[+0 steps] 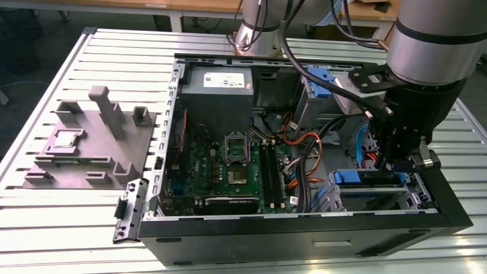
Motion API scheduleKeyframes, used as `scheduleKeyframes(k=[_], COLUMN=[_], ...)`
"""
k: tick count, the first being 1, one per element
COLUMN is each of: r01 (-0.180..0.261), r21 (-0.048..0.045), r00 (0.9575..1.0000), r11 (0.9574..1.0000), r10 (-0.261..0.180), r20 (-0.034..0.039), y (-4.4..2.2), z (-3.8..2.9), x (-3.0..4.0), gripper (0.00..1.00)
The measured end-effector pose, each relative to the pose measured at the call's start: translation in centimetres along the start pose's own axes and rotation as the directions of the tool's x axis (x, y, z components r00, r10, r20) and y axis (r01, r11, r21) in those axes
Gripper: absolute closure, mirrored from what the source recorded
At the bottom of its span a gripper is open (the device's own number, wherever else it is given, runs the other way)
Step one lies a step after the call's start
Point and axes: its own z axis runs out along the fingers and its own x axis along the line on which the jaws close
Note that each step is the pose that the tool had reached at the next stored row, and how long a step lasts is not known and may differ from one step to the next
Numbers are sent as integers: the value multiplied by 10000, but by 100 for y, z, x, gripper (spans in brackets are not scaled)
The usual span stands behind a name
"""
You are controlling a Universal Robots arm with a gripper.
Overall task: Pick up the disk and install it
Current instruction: 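Insert the first disk wire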
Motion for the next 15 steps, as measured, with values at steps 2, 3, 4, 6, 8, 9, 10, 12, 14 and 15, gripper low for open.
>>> scheduleKeyframes(k=[2,3,4,6,8,9,10,12,14,15], r01=[-9,-10,-10,-10,-11,-12,-12,-11,-11,-11], r21=[-1,-1,-1,-1,-1,0,0,-1,-1,-1], r00=[10000,10000,10000,10000,10000,10000,10000,10000,10000,10000], r11=[10000,10000,10000,10000,10000,10000,10000,10000,10000,10000], r10=[9,10,10,10,11,12,12,11,11,11], r20=[-1,-2,-2,-1,0,2,1,-1,-2,-2], y=[-1,-1,-2,-4,-5,-5,-5,-4,-4,-4], z=[0,0,1,4,6,9,10,12,15,15], x=[0,0,0,0,-1,-4,-5,-7,-10,-11], gripper=[83,83,83,83,83,83,83,83,83,83])
